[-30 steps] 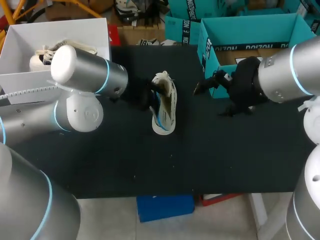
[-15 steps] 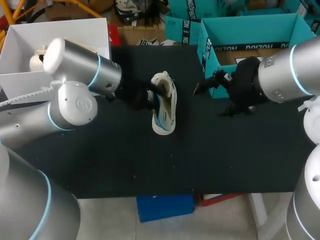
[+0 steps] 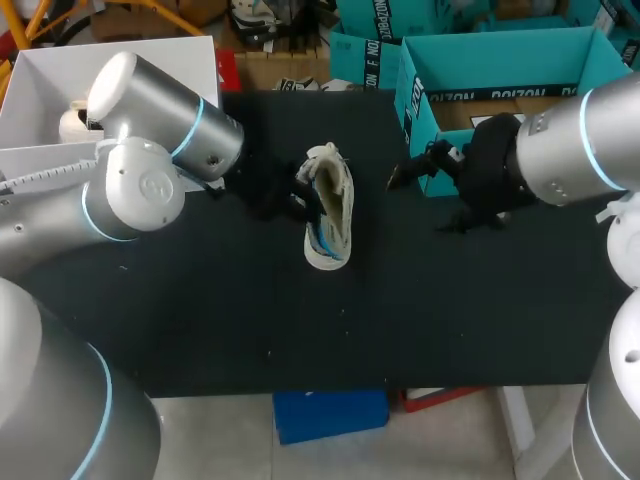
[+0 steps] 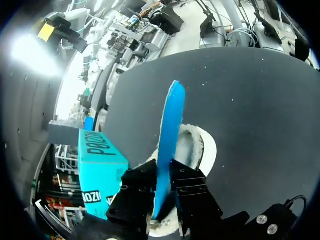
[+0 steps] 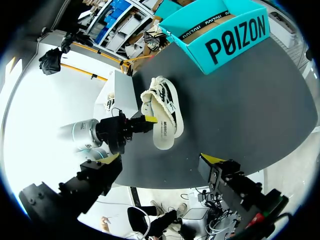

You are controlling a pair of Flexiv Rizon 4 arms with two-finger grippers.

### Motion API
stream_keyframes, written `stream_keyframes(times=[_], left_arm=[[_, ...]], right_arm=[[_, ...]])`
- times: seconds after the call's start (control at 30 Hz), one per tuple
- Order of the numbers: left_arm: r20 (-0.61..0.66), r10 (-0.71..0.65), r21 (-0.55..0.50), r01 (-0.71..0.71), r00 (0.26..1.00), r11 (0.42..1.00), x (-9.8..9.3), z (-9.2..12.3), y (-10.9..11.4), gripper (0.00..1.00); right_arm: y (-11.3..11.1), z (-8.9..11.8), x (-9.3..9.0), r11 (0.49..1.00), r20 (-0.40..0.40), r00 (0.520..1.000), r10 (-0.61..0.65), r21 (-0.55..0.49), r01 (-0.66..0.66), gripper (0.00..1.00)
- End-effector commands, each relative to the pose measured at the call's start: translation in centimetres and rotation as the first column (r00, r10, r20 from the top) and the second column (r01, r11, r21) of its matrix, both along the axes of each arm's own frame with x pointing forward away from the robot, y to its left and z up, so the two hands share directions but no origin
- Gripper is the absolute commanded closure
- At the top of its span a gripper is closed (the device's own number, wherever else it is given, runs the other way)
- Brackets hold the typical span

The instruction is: Take the shoe out of the shoebox, open the shoe tongue, remove and reinsert the insole, then place the shoe into the shoebox

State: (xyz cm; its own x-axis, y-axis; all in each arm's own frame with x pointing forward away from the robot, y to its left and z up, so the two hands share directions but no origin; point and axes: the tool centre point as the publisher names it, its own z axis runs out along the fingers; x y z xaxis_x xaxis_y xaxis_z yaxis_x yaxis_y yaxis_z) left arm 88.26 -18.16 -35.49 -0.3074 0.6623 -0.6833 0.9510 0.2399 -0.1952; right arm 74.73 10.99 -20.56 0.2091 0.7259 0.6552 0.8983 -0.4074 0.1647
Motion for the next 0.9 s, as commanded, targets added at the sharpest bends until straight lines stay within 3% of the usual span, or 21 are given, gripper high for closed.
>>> stream_keyframes(times=[0.03, 0.9], left_arm=[[-0.020, -0.022, 0.026, 0.023, 1.000, 0.999, 0.1, 0.1, 0.1, 1.00], [0.023, 0.022, 0.058, -0.023, 0.999, 0.998, 1.1, -0.6, 0.5, 1.00]], right_arm=[[0.1, 0.0, 0.0, 1.000, 0.000, 1.000, -0.002, -0.003, 0.002, 0.00], [0.1, 0.0, 0.0, 1.000, 0.000, 1.000, -0.002, -0.003, 0.002, 0.00]])
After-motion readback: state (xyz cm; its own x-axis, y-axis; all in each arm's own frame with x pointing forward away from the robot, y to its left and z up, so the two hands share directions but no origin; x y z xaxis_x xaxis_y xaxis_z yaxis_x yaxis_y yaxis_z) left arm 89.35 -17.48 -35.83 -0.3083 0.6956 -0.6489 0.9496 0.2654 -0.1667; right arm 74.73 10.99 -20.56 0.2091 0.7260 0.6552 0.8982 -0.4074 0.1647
